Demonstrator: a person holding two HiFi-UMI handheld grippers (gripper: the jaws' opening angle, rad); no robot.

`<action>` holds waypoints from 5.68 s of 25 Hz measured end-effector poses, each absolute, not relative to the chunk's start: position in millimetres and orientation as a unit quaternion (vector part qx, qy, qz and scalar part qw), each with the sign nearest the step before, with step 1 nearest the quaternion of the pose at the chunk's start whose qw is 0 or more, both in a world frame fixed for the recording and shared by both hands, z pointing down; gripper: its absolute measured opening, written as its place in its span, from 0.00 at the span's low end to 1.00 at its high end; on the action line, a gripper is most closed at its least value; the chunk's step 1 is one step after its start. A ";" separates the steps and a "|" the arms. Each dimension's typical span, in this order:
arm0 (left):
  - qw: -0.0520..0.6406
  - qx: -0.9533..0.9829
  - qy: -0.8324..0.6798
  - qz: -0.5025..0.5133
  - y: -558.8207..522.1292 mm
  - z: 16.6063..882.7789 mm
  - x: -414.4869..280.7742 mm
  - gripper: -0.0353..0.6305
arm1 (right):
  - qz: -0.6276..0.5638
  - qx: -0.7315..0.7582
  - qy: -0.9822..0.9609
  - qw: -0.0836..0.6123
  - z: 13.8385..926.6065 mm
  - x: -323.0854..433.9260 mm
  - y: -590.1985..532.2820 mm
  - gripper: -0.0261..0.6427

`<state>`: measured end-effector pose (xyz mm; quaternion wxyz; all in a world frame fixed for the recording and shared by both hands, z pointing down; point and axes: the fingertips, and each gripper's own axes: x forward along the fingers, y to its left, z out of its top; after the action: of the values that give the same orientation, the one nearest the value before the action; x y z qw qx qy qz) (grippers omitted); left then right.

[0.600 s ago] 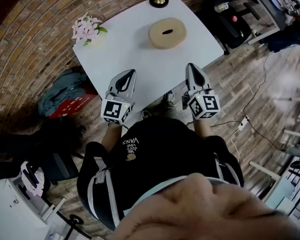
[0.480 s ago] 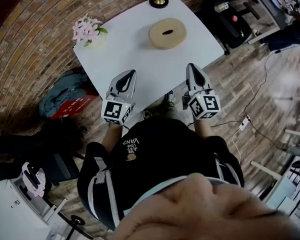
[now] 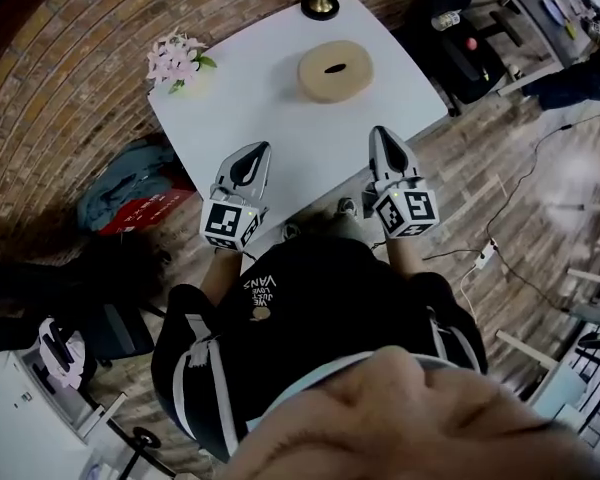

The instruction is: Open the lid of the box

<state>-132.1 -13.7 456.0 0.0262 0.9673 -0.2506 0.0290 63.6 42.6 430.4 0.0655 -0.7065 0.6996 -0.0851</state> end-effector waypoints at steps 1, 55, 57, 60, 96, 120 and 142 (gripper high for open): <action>0.027 0.966 -0.256 0.031 -14.4 456.1 -129.8 0.07 | -0.085 -0.703 0.703 0.066 429.6 66.5 39.8 0.05; 0.057 0.921 -0.381 0.064 -83.7 482.4 -56.5 0.07 | -0.125 -0.573 0.809 0.030 458.5 131.1 -71.5 0.04; 0.050 0.925 -0.370 0.065 -91.2 481.9 -59.4 0.07 | -0.126 -0.579 0.805 0.030 460.7 128.5 -75.3 0.04; 0.045 0.932 -0.352 0.070 -102.6 482.9 -63.2 0.07 | -0.128 -0.588 0.798 0.028 464.9 124.7 -80.1 0.04; 0.054 0.943 -0.255 0.208 -163.2 614.6 -3.1 0.34 | -0.129 -0.474 0.867 -0.082 504.6 143.7 -127.5 0.05; 0.066 0.946 -0.198 0.248 -162.4 652.6 19.8 0.54 | -0.093 -0.315 0.910 -0.255 560.9 100.7 -140.2 0.48; 0.040 0.949 -0.144 0.278 -167.8 672.4 41.3 0.56 | -0.020 -0.127 0.857 -0.499 622.3 89.7 -137.6 0.55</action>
<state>41.3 -167.8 672.4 0.0401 0.9490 -0.1435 0.2779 89.7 -137.6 622.3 -0.4989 -0.1274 0.8570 -0.0200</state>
